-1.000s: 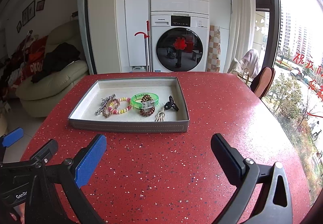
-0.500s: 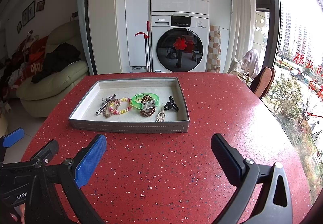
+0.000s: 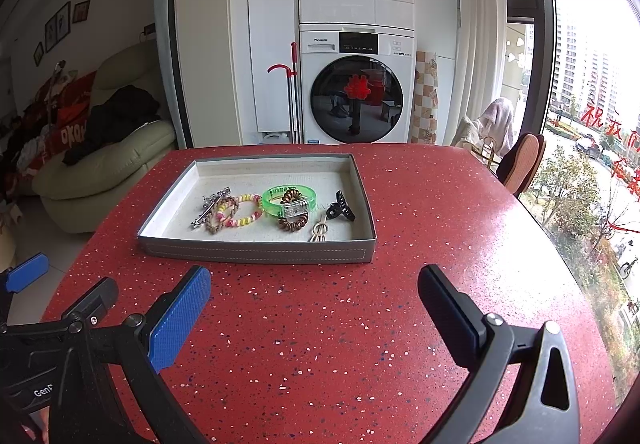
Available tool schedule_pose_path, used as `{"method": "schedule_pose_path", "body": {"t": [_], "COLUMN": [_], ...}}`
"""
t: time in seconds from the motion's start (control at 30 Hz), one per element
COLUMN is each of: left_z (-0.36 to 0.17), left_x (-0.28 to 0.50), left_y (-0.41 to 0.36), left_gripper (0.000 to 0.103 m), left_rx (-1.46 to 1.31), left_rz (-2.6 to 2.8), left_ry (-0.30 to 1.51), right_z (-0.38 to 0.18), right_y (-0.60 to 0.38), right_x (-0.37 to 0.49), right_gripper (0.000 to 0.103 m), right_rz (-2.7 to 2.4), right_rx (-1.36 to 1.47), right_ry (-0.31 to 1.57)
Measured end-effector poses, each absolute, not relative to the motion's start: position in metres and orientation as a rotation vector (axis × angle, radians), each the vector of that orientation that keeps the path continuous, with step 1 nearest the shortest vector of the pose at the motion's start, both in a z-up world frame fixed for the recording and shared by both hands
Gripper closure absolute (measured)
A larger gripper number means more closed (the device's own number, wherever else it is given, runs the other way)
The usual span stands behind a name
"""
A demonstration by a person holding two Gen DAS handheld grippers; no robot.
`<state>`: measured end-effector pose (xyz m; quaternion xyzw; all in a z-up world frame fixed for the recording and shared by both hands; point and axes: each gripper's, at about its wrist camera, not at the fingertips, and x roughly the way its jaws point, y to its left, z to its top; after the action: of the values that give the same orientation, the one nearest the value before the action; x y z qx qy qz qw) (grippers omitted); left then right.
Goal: Organize jewelry
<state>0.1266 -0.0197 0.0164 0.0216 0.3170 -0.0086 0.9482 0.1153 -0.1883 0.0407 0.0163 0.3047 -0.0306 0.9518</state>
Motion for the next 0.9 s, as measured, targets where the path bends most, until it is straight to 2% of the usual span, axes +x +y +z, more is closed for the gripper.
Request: {"method": "schedule_pose_path", "body": {"t": [0.9], "left_z": [0.0180], "left_x": [0.1257], "left_y": [-0.0140], "left_gripper": [0.000], "left_rx": [0.032], "left_rz": [-0.016], "left_ry": [0.646], "right_z": [0.0402], "right_y": [-0.1876], "right_x": [0.1148], "right_gripper": [0.000], "right_rz": [-0.060], "right_rx": [0.032], "right_ry": [0.621]}}
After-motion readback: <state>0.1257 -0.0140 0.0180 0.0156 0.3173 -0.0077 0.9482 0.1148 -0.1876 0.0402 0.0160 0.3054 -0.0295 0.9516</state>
